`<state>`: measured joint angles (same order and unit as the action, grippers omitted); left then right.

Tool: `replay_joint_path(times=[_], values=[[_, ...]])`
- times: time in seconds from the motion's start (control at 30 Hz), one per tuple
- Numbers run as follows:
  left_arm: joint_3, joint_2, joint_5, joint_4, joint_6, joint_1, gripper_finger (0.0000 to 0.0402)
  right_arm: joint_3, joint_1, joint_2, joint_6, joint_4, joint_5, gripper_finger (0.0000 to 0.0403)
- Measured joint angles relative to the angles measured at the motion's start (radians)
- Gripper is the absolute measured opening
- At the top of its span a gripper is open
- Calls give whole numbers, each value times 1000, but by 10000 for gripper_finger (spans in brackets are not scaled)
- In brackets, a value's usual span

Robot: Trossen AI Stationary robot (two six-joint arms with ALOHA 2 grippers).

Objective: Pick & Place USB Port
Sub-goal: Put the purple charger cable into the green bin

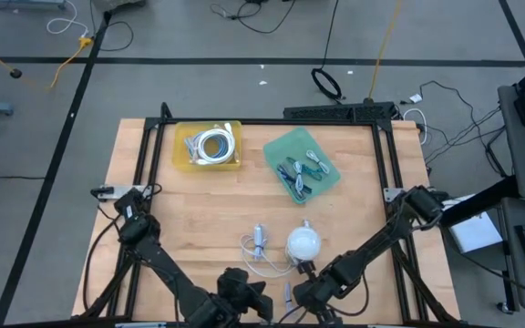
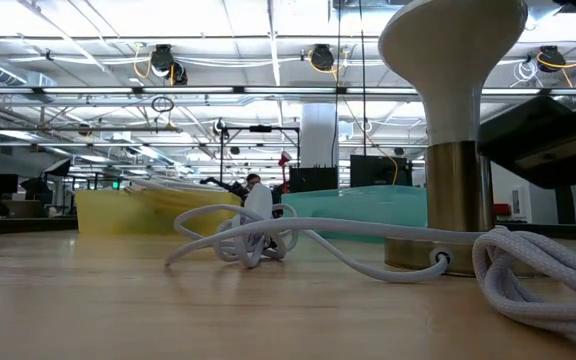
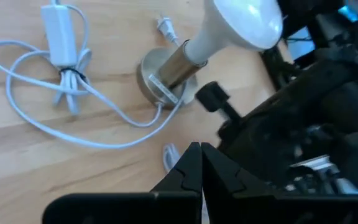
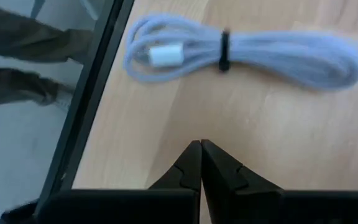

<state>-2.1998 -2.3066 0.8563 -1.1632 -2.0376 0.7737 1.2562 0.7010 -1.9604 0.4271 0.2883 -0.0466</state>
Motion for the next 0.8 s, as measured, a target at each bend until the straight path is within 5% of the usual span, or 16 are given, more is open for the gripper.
replay_joint_path(times=[0.8], values=[[0,0,57,3,-124,42,0,133,-87,-6,-126,-25,72,0]])
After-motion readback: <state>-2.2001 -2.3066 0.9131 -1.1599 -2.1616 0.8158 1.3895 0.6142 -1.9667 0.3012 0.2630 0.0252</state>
